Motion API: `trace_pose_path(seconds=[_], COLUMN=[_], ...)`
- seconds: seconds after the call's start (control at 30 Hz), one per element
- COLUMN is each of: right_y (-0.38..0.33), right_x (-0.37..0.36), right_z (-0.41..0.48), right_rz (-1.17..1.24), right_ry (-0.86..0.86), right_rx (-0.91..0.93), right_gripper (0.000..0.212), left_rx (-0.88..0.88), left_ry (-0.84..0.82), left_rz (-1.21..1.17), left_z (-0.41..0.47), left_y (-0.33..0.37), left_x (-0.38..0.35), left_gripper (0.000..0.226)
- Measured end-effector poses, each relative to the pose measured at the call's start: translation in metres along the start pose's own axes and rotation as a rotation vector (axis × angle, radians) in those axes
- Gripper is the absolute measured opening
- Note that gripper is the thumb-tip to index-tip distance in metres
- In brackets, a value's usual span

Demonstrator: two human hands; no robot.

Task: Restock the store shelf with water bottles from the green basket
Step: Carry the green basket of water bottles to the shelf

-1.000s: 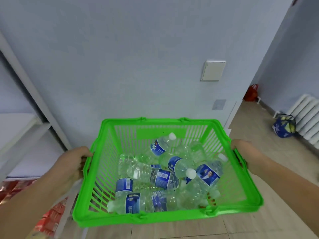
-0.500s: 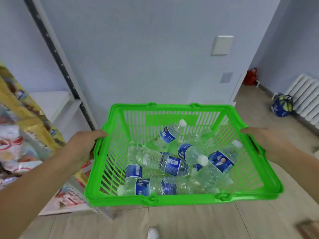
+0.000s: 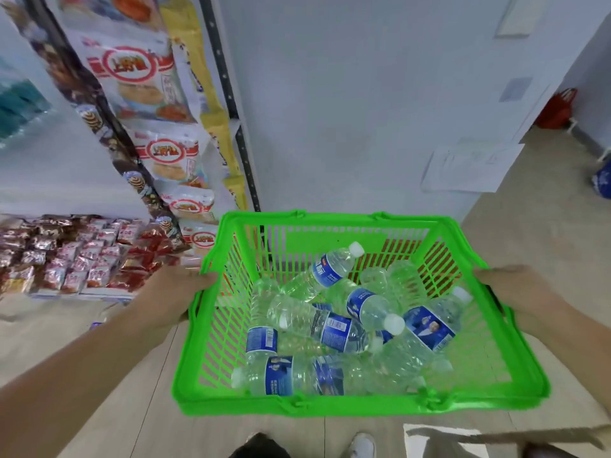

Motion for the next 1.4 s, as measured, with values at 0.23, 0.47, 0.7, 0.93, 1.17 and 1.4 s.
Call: trace_pose_path(seconds=[0.23, 0.47, 0.7, 0.93, 1.17, 1.4], right_y=[0.041, 0.032, 0.017, -0.012, -0.032, -0.029], right_x=[-0.069, -0.165, -0.263, -0.357, -0.44, -0.532], right_z=[-0.085, -0.174, -0.211, -0.278, -0.333, -0.375], right_rz=[-0.058, -0.138, -0.213, -0.307, -0.354, -0.356], right_ry=[0.016, -0.022, -0.149, -0.205, -0.171, -0.171], right_rx=[-0.057, -0.05, 0.047, 0.074, 0.056, -0.031], right_gripper=[0.027, 0.029, 0.024, 0.025, 0.026, 0.029], left_rx=[0.078, 0.143, 0.291, 0.311, 0.321, 0.319], left_ry=[-0.045, 0.013, 0.192, 0.299, 0.231, 0.196], left_rz=[-0.112, -0.112, -0.226, -0.263, -0.281, -0.172], left_z=[0.0, 0.005, -0.025, -0.04, 0.005, 0.073], left_y=[-0.086, -0.162, -0.22, -0.276, -0.312, -0.327], left_x=[0.077, 0.192, 0.284, 0.381, 0.464, 0.544], left_gripper=[0.022, 0.007, 0.018, 0.014, 0.012, 0.015])
Point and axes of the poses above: each hand's wrist, its own z-axis towards the middle knuckle, its own x-axis out of the back of the hand, y = z × x, the point moved 10 cm from there along z, towards the middle knuckle, and after that the axes turned 9 degrees about -z, right-handed, at the moved point
